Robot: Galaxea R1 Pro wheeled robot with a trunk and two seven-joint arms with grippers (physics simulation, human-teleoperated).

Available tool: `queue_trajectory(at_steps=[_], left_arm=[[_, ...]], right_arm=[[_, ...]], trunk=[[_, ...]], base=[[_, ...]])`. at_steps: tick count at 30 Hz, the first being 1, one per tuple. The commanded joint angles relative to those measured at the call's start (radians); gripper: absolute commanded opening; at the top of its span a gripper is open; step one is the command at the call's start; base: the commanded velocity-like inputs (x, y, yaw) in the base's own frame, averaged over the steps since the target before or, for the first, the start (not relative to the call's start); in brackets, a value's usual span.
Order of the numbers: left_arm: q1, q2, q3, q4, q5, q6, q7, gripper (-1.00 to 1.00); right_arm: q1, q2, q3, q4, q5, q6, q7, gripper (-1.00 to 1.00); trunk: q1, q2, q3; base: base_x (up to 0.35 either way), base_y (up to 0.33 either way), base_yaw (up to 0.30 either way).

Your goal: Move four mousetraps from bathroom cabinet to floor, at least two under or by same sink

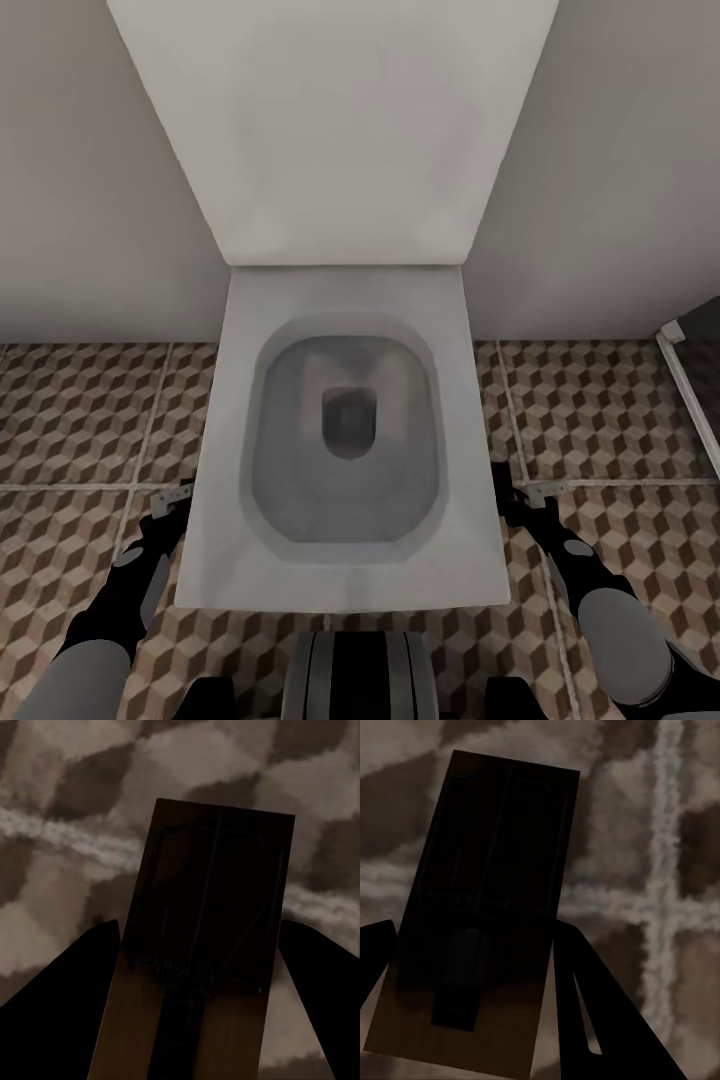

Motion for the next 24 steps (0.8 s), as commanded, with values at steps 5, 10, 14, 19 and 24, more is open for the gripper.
queue_trajectory(at_steps=[5, 10, 14, 19, 24], left_arm=[[0.0, 0.0, 0.0, 0.0, 0.0, -0.001, 0.0, -1.0], [0.0, 0.0, 0.0, 0.0, 0.0, -0.001, 0.0, -1.0], [0.0, 0.0, 0.0, 0.0, 0.0, -0.001, 0.0, -1.0], [0.0, 0.0, 0.0, 0.0, 0.0, -0.001, 0.0, -1.0], [0.0, 0.0, 0.0, 0.0, 0.0, -0.001, 0.0, -1.0]], right_arm=[[0.0, 0.0, 0.0, 0.0, -0.004, 0.001, 0.006, -1.0], [0.0, -0.001, -0.002, 0.003, -0.004, -0.003, 0.015, -1.0], [0.001, -0.002, -0.002, 0.005, -0.005, -0.023, 0.017, -1.0], [0.001, -0.002, -0.003, 0.006, -0.005, -0.034, 0.017, -1.0], [0.003, -0.002, -0.004, 0.005, -0.006, -0.037, 0.017, -1.0]], trunk=[[0.0, 0.0, 0.0], [0.0, 0.0, 0.0], [0.0, 0.0, 0.0], [0.0, 0.0, 0.0], [0.0, 0.0, 0.0]], base=[[0.0, 0.0, 0.0], [0.0, 0.0, 0.0], [0.0, 0.0, 0.0], [0.0, 0.0, 0.0], [0.0, 0.0, 0.0]])
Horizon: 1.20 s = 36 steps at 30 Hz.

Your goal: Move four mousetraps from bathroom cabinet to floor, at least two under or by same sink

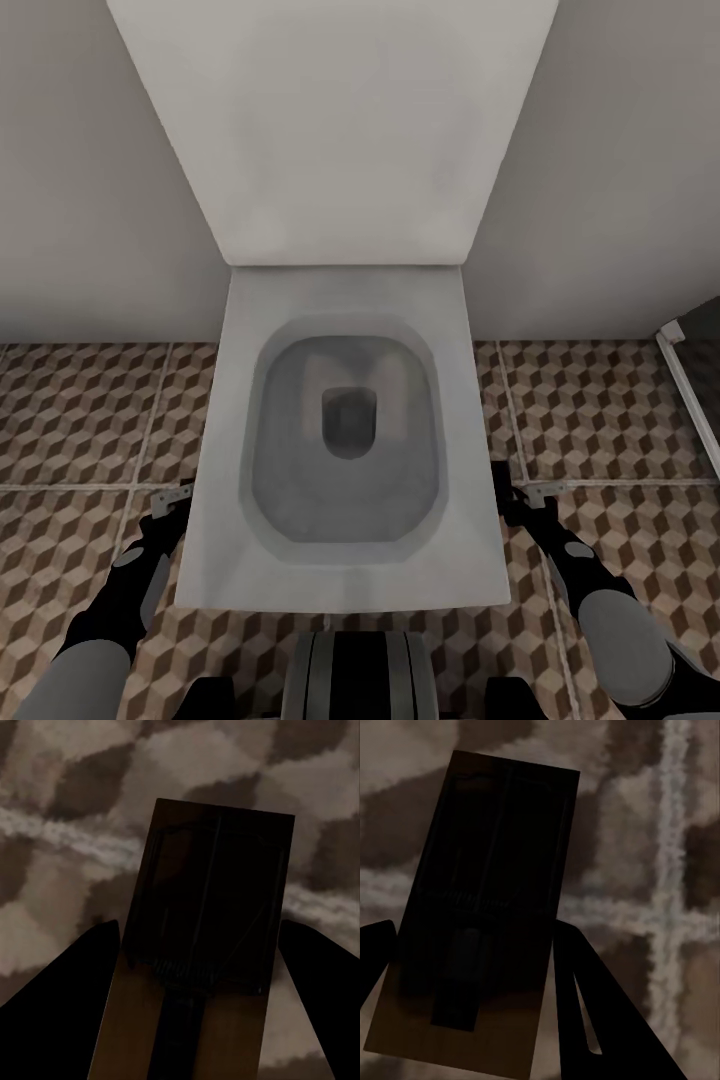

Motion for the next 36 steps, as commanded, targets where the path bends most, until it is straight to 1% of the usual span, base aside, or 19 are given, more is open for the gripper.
queue_trajectory(at_steps=[1, 2, 3, 5, 7, 10, 14, 19, 23, 36], left_arm=[[0.0, 0.0, 0.0, 0.0, 0.0, 0.0, 0.0, -1.0], [0.0, 0.0, 0.0, 0.0, 0.0, 0.0, 0.0, -1.0], [0.0, 0.0, 0.0, 0.0, 0.0, 0.0, 0.0, -1.0], [0.0, 0.0, 0.0, 0.0, 0.0, 0.0, 0.0, -1.0], [0.0, -0.001, 0.0, 0.001, 0.0, 0.001, 0.0, -1.0], [0.0, -0.001, 0.0, 0.001, 0.0, 0.0, 0.0, -1.0], [0.0, -0.001, 0.0, 0.001, 0.0, 0.001, 0.0, -1.0], [0.0, -0.001, 0.0, 0.001, 0.0, 0.001, 0.0, -1.0], [0.0, -0.002, 0.0, 0.001, 0.0, 0.001, -0.001, -1.0], [0.0, -0.002, 0.0, 0.001, 0.0, 0.0, -0.001, -1.0]], right_arm=[[0.0, 0.0, -0.001, 0.0, -0.008, 0.001, 0.005, -1.0], [0.0, 0.0, -0.002, -0.001, -0.014, 0.001, 0.005, -1.0], [0.0, 0.0, -0.003, -0.001, -0.03, 0.001, 0.005, -1.0], [0.0, 0.0, -0.003, -0.001, -0.075, 0.0, 0.006, -1.0], [0.0, -0.001, -0.004, -0.001, -0.108, -0.003, 0.02, -1.0], [0.0, -0.001, -0.004, -0.001, -0.124, -0.014, 0.052, -1.0], [0.001, -0.001, -0.004, 0.0, -0.13, -0.027, 0.071, -1.0], [0.002, -0.002, -0.003, 0.0, -0.131, -0.03, 0.069, -1.0], [0.002, -0.002, -0.003, 0.0, -0.131, -0.03, 0.065, -1.0], [0.002, -0.002, -0.003, 0.0, -0.132, -0.03, 0.065, -1.0]], trunk=[[0.0, 0.0, 0.0], [0.0, 0.0, 0.0], [0.0, 0.0, 0.0], [0.0, 0.0, 0.0], [0.0, 0.0, 0.0], [0.0, 0.0, 0.0], [0.0, 0.0, 0.0], [0.0, 0.0, 0.0], [0.002, -0.001, -0.015], [0.002, -0.001, -0.015]], base=[[0.0, 0.0, 0.0], [0.0, 0.0, 0.0], [0.0, 0.0, 0.0], [0.0, 0.0, 0.0], [0.0, 0.0, 0.0], [0.0, 0.0, 0.0], [0.0, 0.0, 0.0], [0.0, 0.0, 0.0], [0.0, 0.0, 0.0], [0.0, 0.0, 0.0]])
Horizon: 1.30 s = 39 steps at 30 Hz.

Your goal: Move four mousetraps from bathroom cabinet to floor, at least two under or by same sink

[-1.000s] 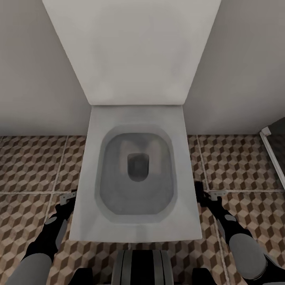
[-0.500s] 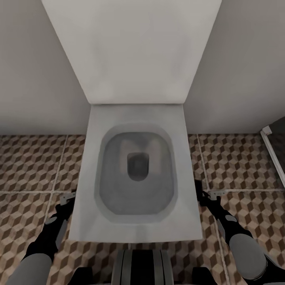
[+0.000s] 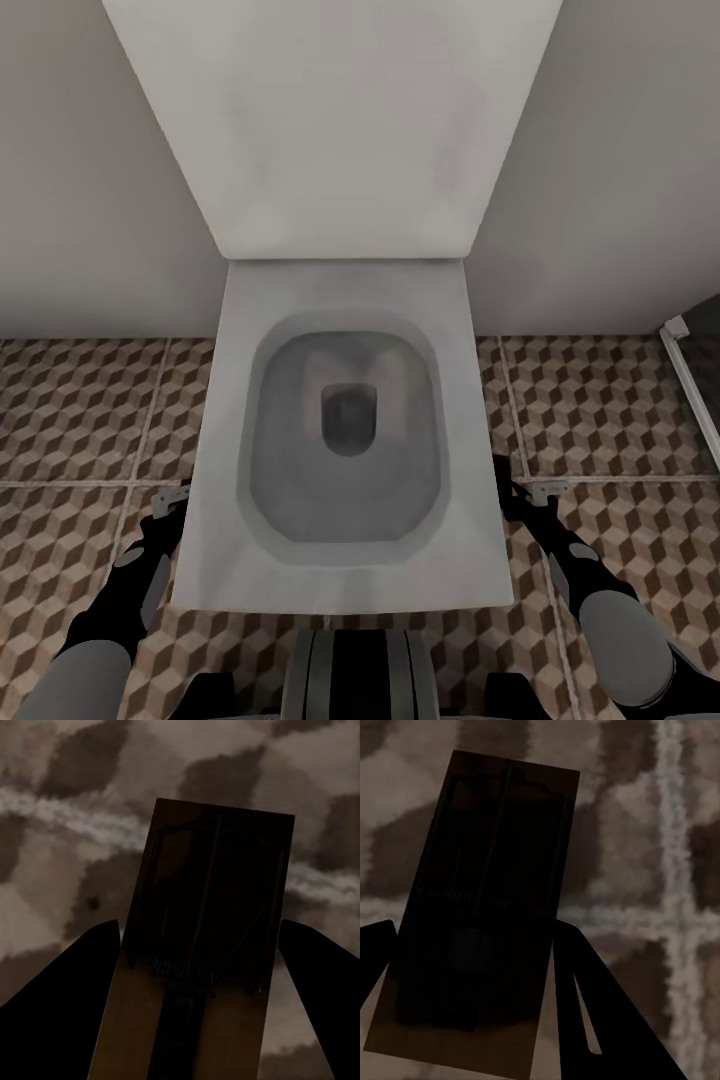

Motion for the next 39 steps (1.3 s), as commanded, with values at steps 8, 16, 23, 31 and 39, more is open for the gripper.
queue_trajectory(at_steps=[8, 16, 23, 31, 39], left_arm=[[0.0, 0.0, 0.0, 0.0, 0.0, 0.0, 0.0, -1.0], [0.0, 0.0, 0.0, 0.0, 0.0, 0.0, 0.0, -1.0], [0.0, 0.0, 0.0, 0.0, 0.0, 0.0, 0.0, -1.0], [0.0, -0.001, 0.0, 0.0, 0.0, 0.0, 0.0, -1.0], [0.0, -0.012, -0.001, 0.0, -0.001, 0.0, 0.001, -1.0]], right_arm=[[0.0, 0.0, 0.0, 0.0, -0.001, 0.001, 0.005, -1.0], [0.0, 0.0, 0.0, 0.0, -0.001, 0.001, 0.005, -1.0], [0.0, 0.0, 0.0, 0.0, 0.001, 0.002, 0.005, -1.0], [0.0, 0.0, 0.0, 0.0, 0.0, 0.003, 0.005, -1.0], [0.0, 0.0, 0.001, 0.0, 0.001, 0.002, 0.005, -1.0]], trunk=[[0.0, 0.0, 0.0], [0.0, 0.0, 0.0], [0.0, 0.0, 0.0], [0.0, 0.0, 0.0], [0.001, 0.0, -0.008]], base=[[0.0, 0.0, 0.0], [0.0, 0.0, 0.0], [0.0, 0.0, 0.0], [0.0, 0.0, 0.0], [0.0, 0.0, 0.0]])
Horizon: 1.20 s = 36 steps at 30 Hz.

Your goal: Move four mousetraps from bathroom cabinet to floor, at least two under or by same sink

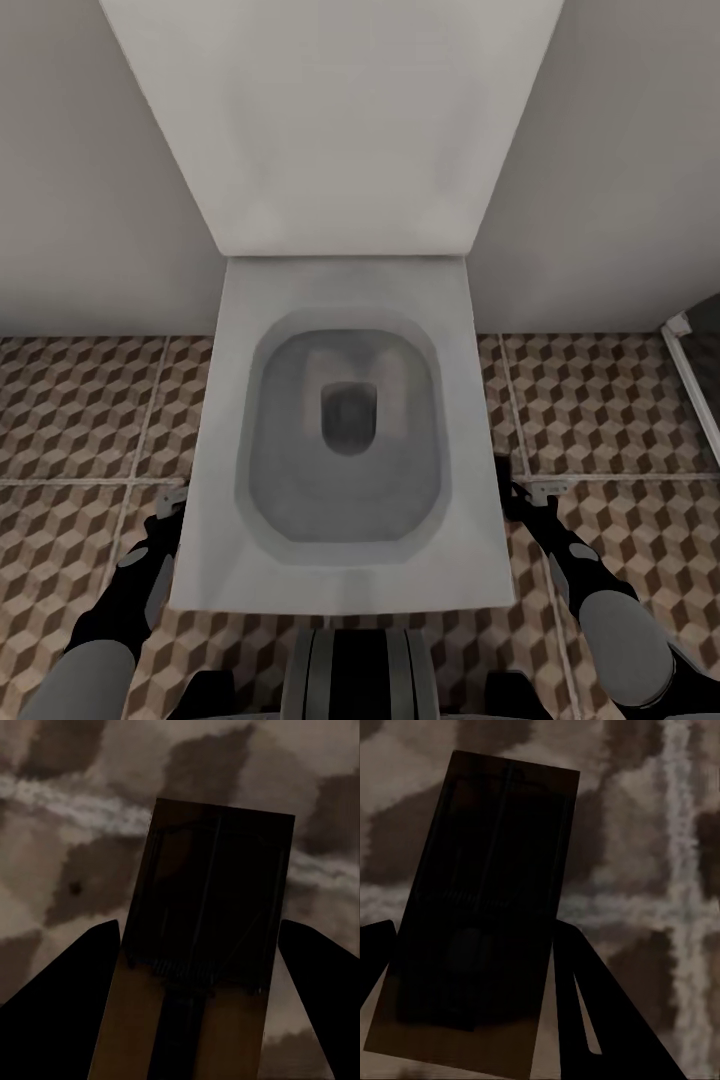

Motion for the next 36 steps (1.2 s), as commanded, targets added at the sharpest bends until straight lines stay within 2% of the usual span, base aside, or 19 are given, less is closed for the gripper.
queue_trajectory(at_steps=[1, 33, 36], left_arm=[[0.0, 0.0, 0.0, 0.0, 0.0, 0.0, 0.0, -1.0], [0.0, -0.001, 0.001, 0.0, -0.001, 0.0, 0.0, -1.0], [0.0, -0.001, 0.001, 0.0, -0.001, 0.0, -0.001, -1.0]], right_arm=[[0.0, 0.0, 0.0, 0.0, -0.004, 0.002, 0.005, -1.0], [0.0, 0.0, 0.0, 0.0, -0.005, 0.002, 0.006, -1.0], [0.0, 0.0, 0.0, 0.0, -0.005, 0.002, 0.006, -1.0]], trunk=[[0.0, 0.0, -0.004], [0.0, 0.0, -0.004], [0.001, -0.001, -0.012]], base=[[0.0, 0.0, 0.0], [0.0, 0.0, 0.0], [0.0, 0.0, 0.0]])
